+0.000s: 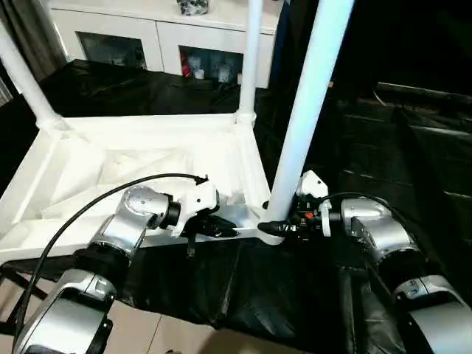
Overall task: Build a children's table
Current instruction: Rotate leg to tighten
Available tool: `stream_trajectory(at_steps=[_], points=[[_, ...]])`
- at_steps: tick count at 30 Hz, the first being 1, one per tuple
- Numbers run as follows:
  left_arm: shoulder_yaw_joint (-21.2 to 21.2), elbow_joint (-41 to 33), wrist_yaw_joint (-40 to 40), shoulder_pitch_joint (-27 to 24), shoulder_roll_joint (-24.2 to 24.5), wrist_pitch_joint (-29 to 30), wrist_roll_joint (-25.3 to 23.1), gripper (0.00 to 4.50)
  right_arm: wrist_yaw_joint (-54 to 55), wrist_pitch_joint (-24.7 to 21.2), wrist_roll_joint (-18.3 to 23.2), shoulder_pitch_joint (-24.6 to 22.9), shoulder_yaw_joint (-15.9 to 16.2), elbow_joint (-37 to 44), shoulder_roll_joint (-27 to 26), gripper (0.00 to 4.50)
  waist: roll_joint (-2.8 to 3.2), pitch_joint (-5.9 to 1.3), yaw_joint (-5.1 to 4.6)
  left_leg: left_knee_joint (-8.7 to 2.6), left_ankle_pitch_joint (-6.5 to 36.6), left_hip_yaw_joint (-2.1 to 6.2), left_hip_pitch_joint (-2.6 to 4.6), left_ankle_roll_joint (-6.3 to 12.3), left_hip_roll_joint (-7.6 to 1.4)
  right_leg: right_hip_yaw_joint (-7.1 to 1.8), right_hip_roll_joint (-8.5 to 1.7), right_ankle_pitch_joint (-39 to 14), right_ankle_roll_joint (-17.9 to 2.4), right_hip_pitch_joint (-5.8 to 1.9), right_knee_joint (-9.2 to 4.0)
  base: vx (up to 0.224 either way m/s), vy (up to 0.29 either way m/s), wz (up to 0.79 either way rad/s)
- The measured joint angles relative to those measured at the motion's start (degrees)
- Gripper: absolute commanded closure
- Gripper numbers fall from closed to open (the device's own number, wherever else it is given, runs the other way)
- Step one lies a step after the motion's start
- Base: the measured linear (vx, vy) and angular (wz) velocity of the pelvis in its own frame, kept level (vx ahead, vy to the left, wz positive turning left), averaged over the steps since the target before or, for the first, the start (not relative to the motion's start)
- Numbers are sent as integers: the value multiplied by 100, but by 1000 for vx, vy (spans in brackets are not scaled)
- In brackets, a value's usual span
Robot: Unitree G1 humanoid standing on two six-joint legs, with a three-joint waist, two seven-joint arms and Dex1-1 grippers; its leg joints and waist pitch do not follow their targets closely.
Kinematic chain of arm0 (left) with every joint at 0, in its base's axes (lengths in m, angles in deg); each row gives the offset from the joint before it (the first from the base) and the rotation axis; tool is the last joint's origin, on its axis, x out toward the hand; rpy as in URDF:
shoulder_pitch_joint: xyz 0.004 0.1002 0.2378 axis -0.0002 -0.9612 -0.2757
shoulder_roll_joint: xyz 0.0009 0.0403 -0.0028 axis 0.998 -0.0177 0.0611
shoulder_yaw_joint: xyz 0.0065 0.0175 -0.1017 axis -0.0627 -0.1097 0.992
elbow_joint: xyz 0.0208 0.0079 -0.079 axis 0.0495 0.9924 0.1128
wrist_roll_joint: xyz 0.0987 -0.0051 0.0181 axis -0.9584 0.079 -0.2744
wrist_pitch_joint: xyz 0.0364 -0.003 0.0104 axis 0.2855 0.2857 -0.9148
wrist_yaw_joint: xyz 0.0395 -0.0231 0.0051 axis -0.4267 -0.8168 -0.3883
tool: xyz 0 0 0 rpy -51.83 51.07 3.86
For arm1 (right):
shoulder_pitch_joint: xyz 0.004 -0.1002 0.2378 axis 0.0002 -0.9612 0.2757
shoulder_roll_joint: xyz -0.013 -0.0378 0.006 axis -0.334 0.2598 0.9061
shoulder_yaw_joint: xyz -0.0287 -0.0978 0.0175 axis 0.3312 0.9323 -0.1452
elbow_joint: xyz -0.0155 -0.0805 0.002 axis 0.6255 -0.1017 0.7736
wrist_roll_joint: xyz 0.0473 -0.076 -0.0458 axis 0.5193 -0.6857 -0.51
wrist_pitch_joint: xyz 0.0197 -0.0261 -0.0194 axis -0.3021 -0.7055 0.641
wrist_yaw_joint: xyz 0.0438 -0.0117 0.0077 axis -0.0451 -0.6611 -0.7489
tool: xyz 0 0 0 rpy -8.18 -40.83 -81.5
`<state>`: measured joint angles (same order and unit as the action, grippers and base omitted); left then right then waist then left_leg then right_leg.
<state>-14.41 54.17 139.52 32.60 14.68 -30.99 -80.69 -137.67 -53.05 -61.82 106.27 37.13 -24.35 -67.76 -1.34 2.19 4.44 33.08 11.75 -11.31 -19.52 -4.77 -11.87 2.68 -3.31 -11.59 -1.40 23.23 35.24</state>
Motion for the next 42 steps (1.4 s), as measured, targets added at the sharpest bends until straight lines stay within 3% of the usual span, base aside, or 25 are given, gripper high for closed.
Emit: stream_trajectory(at_steps=[4, 12, 16, 20, 23, 24, 31, 38, 42], points=[[51, 24, -295, 9, -56, 79, -25, 450, 461, -30, -6, -44, -84, 4, -126, 199, 0, 0, 8, 8, 12, 0, 15, -25, -1, -1, 0, 4, -4, -9, 10, 0, 0, 0], [228, 8, -1858, 60, -652, 660, -348, 450, 3548, 45, -106, -309, -722, 16, -991, 199, -11, 3, -121, 11, 10, 0, 46, -32, 6, -11, -3, 10, 3, -40, -16, 0, 0, 0], [233, 9, -2512, 83, -1035, 871, -471, 450, 5007, 39, -202, -420, -955, 163, -1441, 199, 32, -22, -131, 5, 12, -2, 49, -29, 19, -24, -7, 13, -2, -48, -23, 0, 0, 0], [231, 112, -2730, 147, -1151, 839, -528, 450, 5600, 48, -277, -418, -966, 215, -1641, 199, 78, -23, -114, -9, 12, 2, 46, -30, 19, -21, -7, 9, 6, -45, -26, 0, 0, 0], [231, 137, -2769, 149, -1166, 783, -535, 450, 5685, 76, -361, -418, -950, 233, -1645, 199, 106, -23, -114, -10, 12, 2, 44, -29, 23, -23, -7, 8, 6, -44, -27, 0, 0, 0], [231, 136, -2766, 149, -1165, 771, -541, 450, 5669, 102, -362, -418, -950, 239, -1636, 164, 109, -21, -113, -10, 12, 2, 43, -29, 22, -23, -7, 8, 6, -43, -27, 0, 0, 0], [158, 129, -2633, 155, -1129, 545, -566, 450, 5103, 177, -560, -506, -675, 465, -1088, 86, 129, -15, -87, -13, 13, 3, 32, -27, 20, -22, -7, 0, 19, -31, -31, 0, 0, 0], [55, 103, -2476, 127, -1073, 309, -571, 450, 3441, 149, -276, -858, -635, 991, -164, 86, 127, -12, -6, -8, 5, -2, -12, -13, 13, -22, -10, -8, 26, -30, -30, 0, 0, 0], [48, -24, -2361, 12, -1001, 111, -560, 450, 2288, -99, 46, -1283, -655, 1545, 772, 86, 101, 3, 46, -1, -15, -1, -24, 21, 9, -18, -9, -8, 29, -27, -29, 0, 0, 0]])
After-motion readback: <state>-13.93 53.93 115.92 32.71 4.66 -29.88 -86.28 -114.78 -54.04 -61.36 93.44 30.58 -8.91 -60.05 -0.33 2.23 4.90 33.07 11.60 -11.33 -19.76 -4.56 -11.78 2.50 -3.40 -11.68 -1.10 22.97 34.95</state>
